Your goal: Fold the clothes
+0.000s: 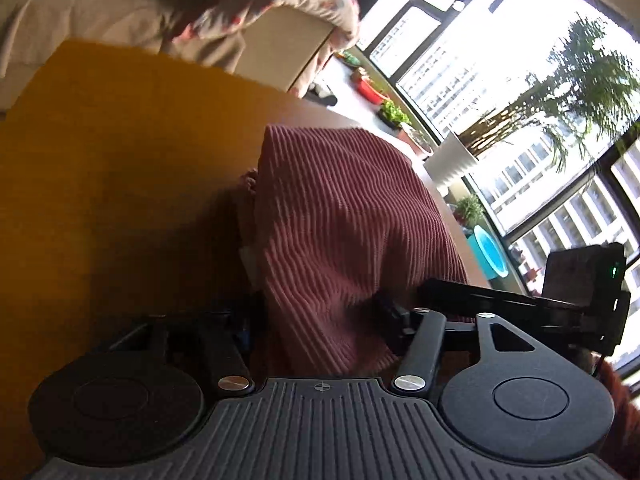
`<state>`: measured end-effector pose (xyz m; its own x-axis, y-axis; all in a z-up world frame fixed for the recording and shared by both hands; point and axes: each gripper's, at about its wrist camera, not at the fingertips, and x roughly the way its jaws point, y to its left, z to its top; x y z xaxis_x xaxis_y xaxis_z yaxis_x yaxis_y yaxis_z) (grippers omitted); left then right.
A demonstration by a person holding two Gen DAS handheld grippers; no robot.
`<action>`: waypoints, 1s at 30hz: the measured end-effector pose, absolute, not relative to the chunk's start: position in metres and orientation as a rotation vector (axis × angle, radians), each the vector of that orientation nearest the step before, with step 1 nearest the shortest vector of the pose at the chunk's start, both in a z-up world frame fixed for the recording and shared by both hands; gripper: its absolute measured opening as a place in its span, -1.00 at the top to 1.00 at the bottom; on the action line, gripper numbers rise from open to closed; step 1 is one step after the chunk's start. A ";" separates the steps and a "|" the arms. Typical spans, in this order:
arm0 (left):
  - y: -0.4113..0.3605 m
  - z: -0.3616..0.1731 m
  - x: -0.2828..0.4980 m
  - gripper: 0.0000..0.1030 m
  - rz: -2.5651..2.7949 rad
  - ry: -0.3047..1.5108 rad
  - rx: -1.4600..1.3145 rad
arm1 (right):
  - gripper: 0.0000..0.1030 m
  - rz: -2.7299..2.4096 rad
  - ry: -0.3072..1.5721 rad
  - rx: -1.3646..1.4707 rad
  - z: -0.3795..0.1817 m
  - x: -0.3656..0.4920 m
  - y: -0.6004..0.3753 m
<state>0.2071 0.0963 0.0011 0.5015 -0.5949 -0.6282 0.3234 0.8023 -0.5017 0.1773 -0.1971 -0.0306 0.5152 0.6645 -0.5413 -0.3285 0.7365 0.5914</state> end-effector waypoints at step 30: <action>0.134 0.007 0.239 -0.96 -0.310 0.692 -0.228 | -1.00 0.598 0.736 0.277 -0.022 0.292 -0.130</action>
